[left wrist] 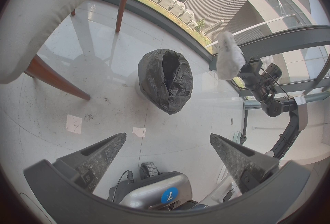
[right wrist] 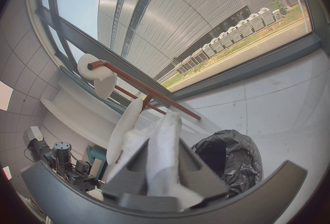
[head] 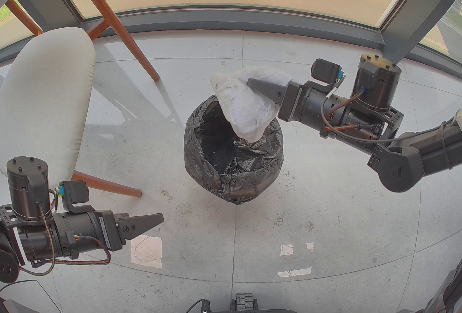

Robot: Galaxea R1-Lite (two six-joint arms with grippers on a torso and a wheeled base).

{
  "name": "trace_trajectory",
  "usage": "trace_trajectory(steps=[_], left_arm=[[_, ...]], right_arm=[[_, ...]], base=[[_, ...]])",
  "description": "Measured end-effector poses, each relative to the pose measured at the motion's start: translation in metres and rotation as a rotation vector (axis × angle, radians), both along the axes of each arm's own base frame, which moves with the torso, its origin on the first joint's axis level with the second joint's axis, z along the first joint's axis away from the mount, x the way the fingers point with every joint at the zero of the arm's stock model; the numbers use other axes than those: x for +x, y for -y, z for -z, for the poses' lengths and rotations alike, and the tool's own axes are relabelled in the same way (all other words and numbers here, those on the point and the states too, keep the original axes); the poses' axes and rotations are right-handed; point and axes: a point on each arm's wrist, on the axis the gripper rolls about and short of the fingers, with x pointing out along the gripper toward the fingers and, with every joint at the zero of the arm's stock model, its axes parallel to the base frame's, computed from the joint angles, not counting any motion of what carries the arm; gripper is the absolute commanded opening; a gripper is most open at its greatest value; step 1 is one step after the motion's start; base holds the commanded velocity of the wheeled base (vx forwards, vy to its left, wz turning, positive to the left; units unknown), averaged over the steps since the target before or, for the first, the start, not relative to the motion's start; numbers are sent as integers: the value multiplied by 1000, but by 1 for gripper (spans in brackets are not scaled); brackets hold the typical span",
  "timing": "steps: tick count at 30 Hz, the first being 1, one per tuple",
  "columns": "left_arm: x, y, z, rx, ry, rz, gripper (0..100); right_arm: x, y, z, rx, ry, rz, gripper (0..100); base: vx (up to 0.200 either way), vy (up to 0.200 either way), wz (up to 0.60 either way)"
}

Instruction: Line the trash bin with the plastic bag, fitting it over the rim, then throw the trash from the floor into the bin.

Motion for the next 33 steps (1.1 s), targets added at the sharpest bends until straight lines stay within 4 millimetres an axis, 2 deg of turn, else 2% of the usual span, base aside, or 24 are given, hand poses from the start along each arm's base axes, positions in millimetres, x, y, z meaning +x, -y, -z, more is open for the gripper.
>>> trace_trajectory(steps=[4,9,15,18,22,25,29,33], left_arm=[[-3,-2,-4,-21,32,12,100],[-7,-3,-6,-35,73,44,100],[-13,-9,-13,-48,127,55,100],[-17,-15,-19,-59,165,38,100],[-24,-27,-29,-76,239,-17,100],[-33,-41,-38,-86,314,-94,100],[-53,-55,-46,-90,409,-181,100],[-85,-64,-42,-74,506,-238,100]], right_arm=[[1,3,-1,6,-1,26,100],[-7,21,-11,18,1,96,100],[-29,71,-28,31,20,239,100],[-44,109,-31,17,33,354,100],[-72,157,-34,-10,71,510,100],[-103,188,-33,-29,107,620,100],[-138,209,-27,-47,133,715,100],[-175,219,-15,-96,150,782,100]], base=[[0,0,0],[0,0,0],[0,0,0],[0,0,0],[0,0,0],[0,0,0],[0,0,0],[0,0,0]])
